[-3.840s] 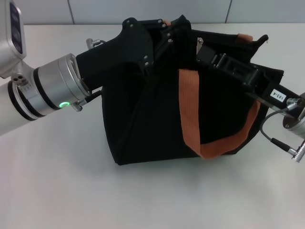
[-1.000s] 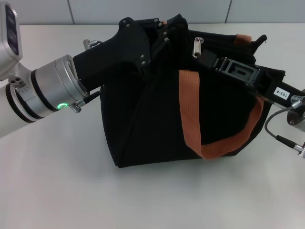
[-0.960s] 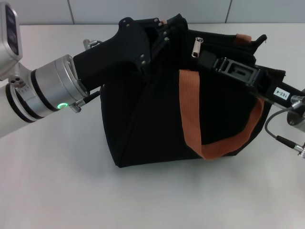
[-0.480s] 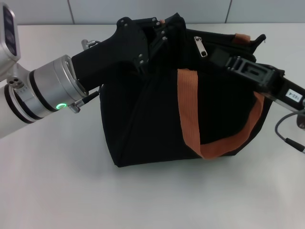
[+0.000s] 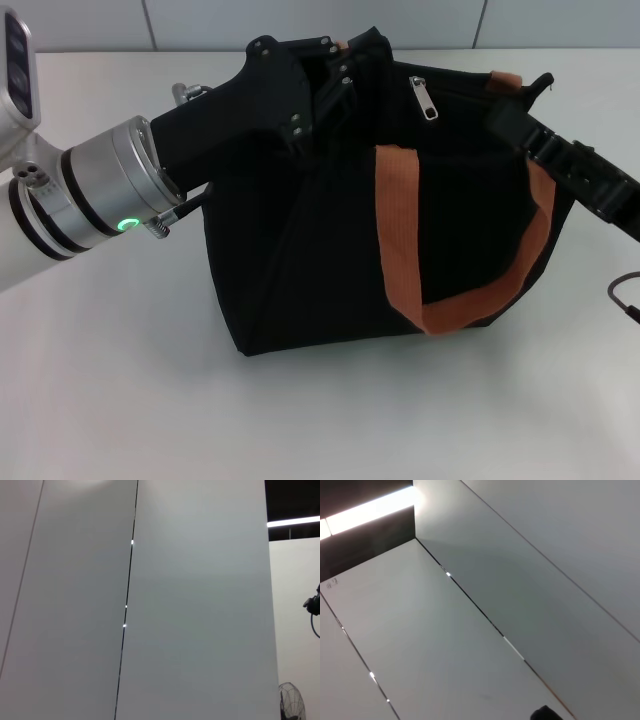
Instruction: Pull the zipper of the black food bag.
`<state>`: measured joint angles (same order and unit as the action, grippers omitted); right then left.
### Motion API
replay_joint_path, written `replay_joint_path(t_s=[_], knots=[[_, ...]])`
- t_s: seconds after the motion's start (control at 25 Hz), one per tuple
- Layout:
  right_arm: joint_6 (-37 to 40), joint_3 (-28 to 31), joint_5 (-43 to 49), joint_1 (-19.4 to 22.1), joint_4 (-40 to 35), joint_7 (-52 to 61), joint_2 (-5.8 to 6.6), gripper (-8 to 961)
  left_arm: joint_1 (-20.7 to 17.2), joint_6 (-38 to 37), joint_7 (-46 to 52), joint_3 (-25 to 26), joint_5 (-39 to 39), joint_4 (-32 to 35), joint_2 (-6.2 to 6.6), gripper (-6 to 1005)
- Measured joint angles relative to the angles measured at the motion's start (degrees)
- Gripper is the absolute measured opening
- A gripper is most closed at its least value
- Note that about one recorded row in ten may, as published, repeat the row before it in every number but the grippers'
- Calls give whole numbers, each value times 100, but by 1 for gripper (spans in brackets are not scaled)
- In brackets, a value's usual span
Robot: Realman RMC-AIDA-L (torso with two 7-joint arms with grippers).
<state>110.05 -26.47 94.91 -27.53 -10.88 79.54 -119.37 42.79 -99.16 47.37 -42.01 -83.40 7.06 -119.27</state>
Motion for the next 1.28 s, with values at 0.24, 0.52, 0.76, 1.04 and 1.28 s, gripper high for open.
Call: replay_joint_path(t_s=[0.24, 0.52, 0.76, 1.04, 1.28], knots=[[-244, 27, 0, -37, 27, 48, 2, 260, 39, -53, 0, -2, 0, -79, 0, 76], [-596, -44, 46, -315, 59, 696, -2, 504, 66, -36, 0, 0, 2, -169, 0, 78], [-574, -145, 48, -407, 200, 896, -10, 498, 79, -15, 0, 1, 2, -189, 0, 79], [-592, -272, 65, -475, 224, 1036, -18, 500, 89, -3, -73, 0, 3, -266, 0, 81], [-715, -273, 36, -504, 345, 1056, -14, 475, 90, 1, -139, 1, 3, -334, 0, 83]])
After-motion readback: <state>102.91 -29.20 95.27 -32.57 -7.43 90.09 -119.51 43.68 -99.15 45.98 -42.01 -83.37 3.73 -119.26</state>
